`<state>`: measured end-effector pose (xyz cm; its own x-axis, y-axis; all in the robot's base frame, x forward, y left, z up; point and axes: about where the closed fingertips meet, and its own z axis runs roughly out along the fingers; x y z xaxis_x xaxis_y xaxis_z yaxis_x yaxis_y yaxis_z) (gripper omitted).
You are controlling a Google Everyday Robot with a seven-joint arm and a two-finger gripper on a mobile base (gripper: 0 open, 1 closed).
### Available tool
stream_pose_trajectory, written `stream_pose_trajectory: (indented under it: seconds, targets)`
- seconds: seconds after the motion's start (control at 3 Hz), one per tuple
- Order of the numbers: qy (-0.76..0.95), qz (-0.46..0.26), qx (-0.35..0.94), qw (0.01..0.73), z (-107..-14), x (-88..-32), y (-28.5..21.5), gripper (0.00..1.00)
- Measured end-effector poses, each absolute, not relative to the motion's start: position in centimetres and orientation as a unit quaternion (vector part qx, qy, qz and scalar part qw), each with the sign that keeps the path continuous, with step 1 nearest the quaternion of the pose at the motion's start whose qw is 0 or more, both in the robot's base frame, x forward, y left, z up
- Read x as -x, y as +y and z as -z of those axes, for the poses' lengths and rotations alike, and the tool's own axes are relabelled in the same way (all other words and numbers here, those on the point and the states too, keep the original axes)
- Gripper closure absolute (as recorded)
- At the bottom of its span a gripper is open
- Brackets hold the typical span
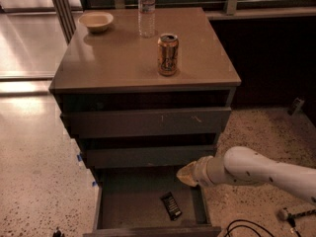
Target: Pick rxbar chocolate from bottom drawer and place on counter
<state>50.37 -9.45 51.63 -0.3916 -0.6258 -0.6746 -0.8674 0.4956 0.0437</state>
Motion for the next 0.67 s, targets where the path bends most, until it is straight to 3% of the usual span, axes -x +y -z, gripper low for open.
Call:
stream_pose_trajectory:
  seconds: [0.67]
  targets:
    - [0.820, -0.190, 0.431, 0.326, -41.5, -50.6, -8.7, 1.00]
